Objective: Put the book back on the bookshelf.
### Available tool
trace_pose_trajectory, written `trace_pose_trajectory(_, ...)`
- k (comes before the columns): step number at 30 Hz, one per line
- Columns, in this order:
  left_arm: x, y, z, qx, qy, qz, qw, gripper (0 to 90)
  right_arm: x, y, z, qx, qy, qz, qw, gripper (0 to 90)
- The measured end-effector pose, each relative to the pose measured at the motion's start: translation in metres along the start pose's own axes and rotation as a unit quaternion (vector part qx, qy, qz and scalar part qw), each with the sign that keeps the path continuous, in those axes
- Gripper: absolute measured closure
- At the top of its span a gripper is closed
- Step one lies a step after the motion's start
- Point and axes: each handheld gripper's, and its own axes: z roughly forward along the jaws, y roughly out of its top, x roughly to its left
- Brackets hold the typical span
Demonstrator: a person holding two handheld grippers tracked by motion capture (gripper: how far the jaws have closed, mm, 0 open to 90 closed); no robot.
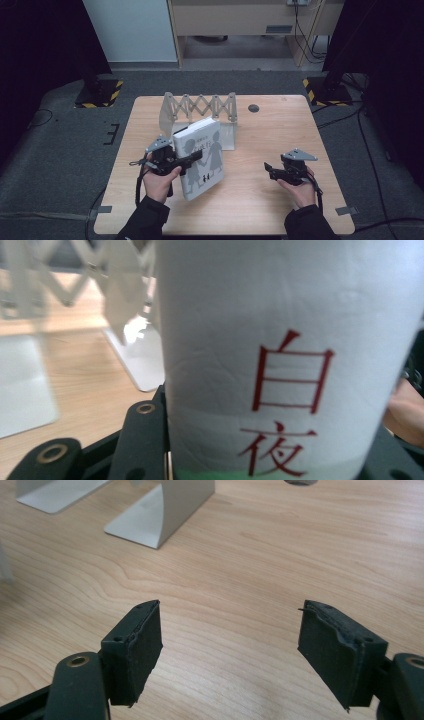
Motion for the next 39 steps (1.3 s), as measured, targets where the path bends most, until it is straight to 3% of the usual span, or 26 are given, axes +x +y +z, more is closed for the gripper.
trace_pose_trajectory(5, 0.014, 0.01, -0.019, -0.02, 0.029, -0.005, 0.9994, 53.1, -0.004, -0.005, 0.005, 0.023, -0.019, -0.002, 0.9995, 22.1)
trace_pose_trajectory(11, 0.03, 0.016, -0.035, -0.035, 0.062, -0.016, 0.9974, 53.1, -0.008, -0.013, 0.015, 0.077, -0.037, -0.018, 0.9962, 15.9)
trace_pose_trajectory(19, 0.044, 0.022, -0.05, -0.046, 0.097, -0.018, 0.9941, 53.1, -0.006, -0.021, 0.023, 0.128, -0.031, -0.032, 0.9908, 9.0)
trace_pose_trajectory(23, 0.051, 0.026, -0.054, -0.046, 0.11, -0.021, 0.9926, 53.1, -0.007, -0.023, 0.024, 0.121, -0.032, -0.025, 0.9918, 9.1)
trace_pose_trajectory(27, 0.057, 0.032, -0.051, -0.041, 0.125, -0.012, 0.9913, 53.1, -0.005, -0.025, 0.025, 0.114, -0.023, -0.019, 0.993, 7.9)
trace_pose_trajectory(34, 0.065, 0.037, -0.031, -0.038, 0.165, 0.006, 0.9855, 53.1, -0.005, -0.029, 0.028, 0.092, -0.021, -0.018, 0.9954, 3.6)
trace_pose_trajectory(39, 0.073, 0.042, -0.017, -0.043, 0.176, 0.01, 0.9834, 53.1, -0.004, -0.031, 0.028, 0.084, -0.021, -0.016, 0.9961, 3.0)
